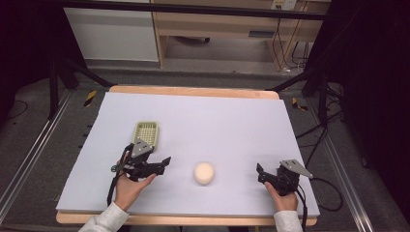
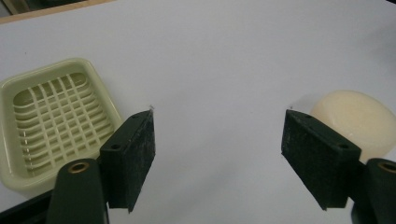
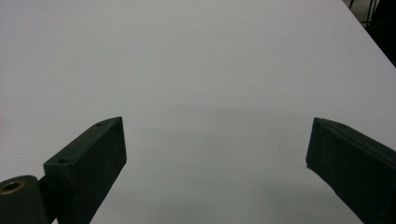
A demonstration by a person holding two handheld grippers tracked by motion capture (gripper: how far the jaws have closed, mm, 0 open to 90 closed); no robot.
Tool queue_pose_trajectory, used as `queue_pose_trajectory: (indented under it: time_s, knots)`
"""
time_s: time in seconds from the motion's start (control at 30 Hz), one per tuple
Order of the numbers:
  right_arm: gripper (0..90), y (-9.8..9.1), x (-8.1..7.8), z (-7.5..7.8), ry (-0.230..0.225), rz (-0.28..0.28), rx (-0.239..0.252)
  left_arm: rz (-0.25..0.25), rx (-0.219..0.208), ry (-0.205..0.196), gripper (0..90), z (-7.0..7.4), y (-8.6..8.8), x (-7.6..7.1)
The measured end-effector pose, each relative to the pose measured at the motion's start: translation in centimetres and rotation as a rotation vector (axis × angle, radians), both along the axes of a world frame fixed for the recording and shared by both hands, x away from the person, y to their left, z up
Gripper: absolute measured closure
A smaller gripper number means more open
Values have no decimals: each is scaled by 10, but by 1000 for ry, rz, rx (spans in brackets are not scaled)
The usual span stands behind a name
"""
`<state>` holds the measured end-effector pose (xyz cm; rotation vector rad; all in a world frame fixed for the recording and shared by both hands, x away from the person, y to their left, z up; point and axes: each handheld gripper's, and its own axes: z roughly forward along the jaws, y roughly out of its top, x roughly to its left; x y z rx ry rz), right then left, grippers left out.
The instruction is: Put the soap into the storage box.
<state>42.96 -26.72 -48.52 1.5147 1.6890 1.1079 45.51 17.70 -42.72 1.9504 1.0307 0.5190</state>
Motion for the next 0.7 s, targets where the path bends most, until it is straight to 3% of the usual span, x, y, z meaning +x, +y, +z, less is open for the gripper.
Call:
queue_pose_trajectory:
  time_s: [0.7]
  knots:
    - [54, 0, 1, 0, 2, 5, -6, -73, 18, 12, 260, -1, -36, 2]
